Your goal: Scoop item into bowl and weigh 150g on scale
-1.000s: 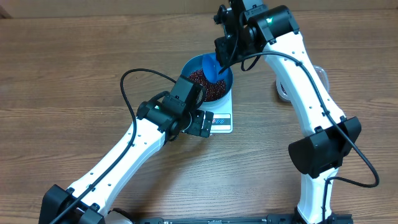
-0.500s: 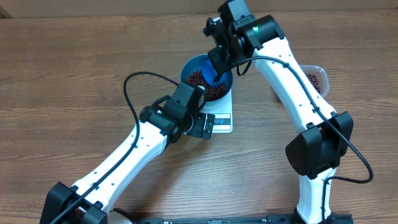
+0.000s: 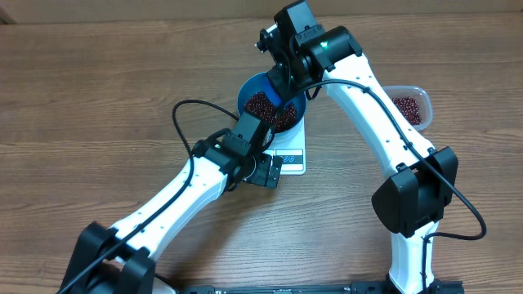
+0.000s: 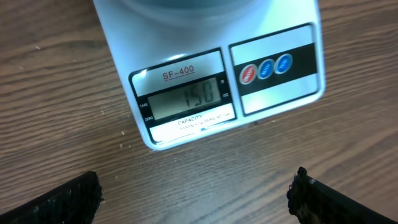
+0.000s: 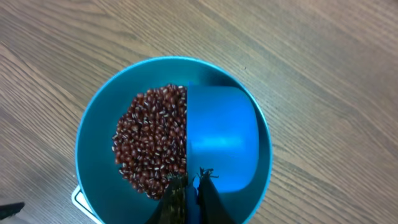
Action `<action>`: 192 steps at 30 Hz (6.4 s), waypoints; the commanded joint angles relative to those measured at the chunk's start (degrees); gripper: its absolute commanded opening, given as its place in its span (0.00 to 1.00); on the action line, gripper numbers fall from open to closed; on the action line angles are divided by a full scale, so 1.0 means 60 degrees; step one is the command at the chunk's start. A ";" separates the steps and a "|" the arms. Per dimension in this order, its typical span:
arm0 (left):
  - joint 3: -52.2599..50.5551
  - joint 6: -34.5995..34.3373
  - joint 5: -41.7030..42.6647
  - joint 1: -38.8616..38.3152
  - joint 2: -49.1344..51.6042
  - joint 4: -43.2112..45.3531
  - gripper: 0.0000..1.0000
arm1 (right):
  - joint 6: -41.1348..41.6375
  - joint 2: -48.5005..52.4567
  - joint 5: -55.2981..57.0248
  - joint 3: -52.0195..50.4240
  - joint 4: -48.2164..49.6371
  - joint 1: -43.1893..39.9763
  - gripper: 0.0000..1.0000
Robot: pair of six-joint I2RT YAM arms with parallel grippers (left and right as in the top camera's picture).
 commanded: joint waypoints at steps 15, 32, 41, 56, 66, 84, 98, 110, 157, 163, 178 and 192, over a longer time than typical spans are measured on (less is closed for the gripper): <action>-0.0058 -0.0102 0.0182 -0.0051 0.0302 0.0127 1.00 | 0.2004 0.0077 -0.0998 -0.0962 -0.0270 0.0004 0.04; -0.0058 -0.0102 0.0178 -0.0051 0.0302 0.0109 1.00 | 0.2798 0.0055 -0.4579 -0.0368 -0.0634 -0.1643 0.04; -0.0055 -0.0095 0.0171 -0.0051 0.0302 0.0146 0.99 | 0.2718 -0.0058 -0.5752 -0.0288 -0.0856 -0.2605 0.04; -0.0033 0.0302 0.0142 -0.0047 0.0302 0.0820 0.99 | 0.1428 -0.1111 -0.6251 -0.0226 -0.1708 -0.3031 0.04; -0.0033 0.0302 0.0146 -0.0047 0.0302 0.0809 0.99 | 0.0412 -0.1497 -0.7151 -0.0226 -0.1756 -0.3381 0.04; -0.0033 0.0331 0.0142 -0.0047 0.0302 0.0820 1.00 | 0.0244 -0.1497 -0.7031 -0.0226 -0.1690 -0.3563 0.04; -0.0033 0.0331 0.0142 -0.0047 0.0302 0.0823 0.99 | 0.0248 -0.1497 -0.4364 -0.0226 -0.1698 -0.2805 0.04; -0.0033 0.0331 0.0138 -0.0047 0.0302 0.0823 1.00 | 0.0233 -0.1515 -0.0331 -0.0226 -0.1406 -0.1049 0.04; -0.0033 0.0331 0.0076 -0.0047 0.0302 0.0820 1.00 | 0.0215 -0.2550 0.2273 -0.0226 -0.1133 0.0616 0.04; -0.0033 0.0328 0.0076 -0.0047 0.0302 0.0820 1.00 | 0.0219 -0.2550 0.2273 -0.0226 -0.1129 0.0616 0.04; -0.0033 0.0328 0.0076 -0.0047 0.0302 0.0820 1.00 | 0.0175 -0.2550 0.2273 -0.0226 -0.1228 0.0623 0.04; -0.0033 0.0331 0.0076 -0.0047 0.0302 0.0820 1.00 | -0.0033 -0.2546 0.2947 -0.0233 -0.1308 0.1180 0.04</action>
